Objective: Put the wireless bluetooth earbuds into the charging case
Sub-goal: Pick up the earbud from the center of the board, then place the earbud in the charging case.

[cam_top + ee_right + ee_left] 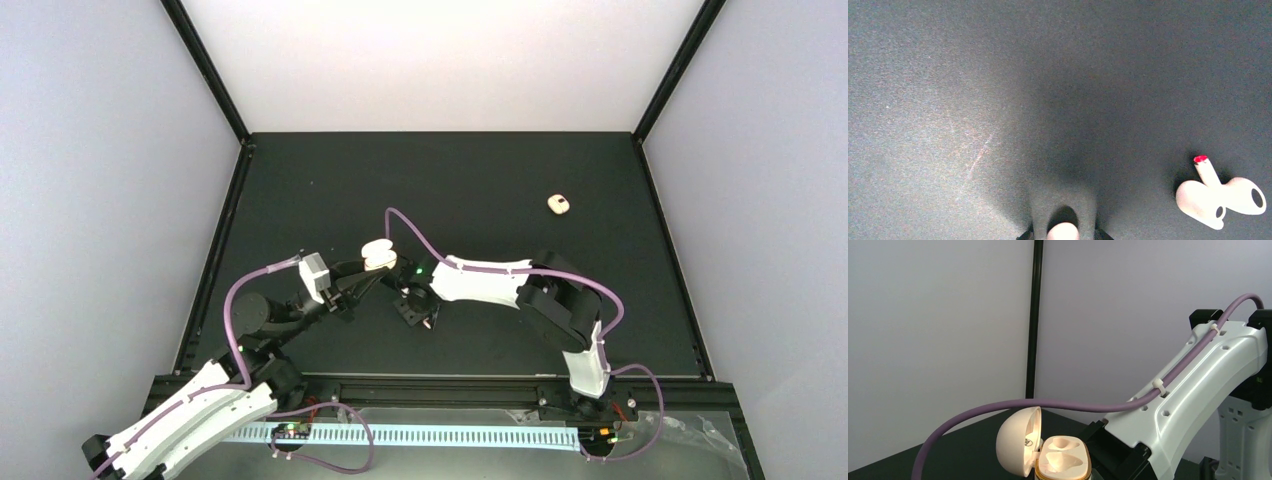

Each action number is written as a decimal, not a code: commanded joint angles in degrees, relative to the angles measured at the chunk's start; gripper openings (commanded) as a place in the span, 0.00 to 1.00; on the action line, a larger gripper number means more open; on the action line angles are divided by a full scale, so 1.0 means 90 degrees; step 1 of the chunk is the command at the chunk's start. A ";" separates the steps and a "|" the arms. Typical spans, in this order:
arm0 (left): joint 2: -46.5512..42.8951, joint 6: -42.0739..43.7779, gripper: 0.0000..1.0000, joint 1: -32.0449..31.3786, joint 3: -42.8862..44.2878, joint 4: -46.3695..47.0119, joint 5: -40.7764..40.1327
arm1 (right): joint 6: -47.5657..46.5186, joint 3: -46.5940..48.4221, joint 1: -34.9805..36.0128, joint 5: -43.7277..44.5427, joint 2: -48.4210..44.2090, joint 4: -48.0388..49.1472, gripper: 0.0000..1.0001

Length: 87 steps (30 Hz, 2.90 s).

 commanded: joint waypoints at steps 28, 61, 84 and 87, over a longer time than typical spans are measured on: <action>-0.0318 0.0024 0.01 0.0018 0.0086 -0.0148 -0.0096 | 0.0392 -0.0566 0.0329 0.0199 0.0517 0.0169 0.15; -0.0303 0.0038 0.01 0.0022 0.0234 -0.0247 -0.0225 | 0.0545 -0.0455 -0.0017 0.1121 -0.1604 0.0139 0.01; 0.2571 -0.0054 0.02 0.0017 0.1686 0.2314 0.0614 | -0.1725 -0.2459 -0.1058 0.1809 -0.8096 0.5054 0.01; 0.3138 -0.0265 0.02 0.0015 0.1988 0.2910 0.0977 | -0.1787 -0.2519 -0.1058 0.1503 -0.8417 0.5298 0.01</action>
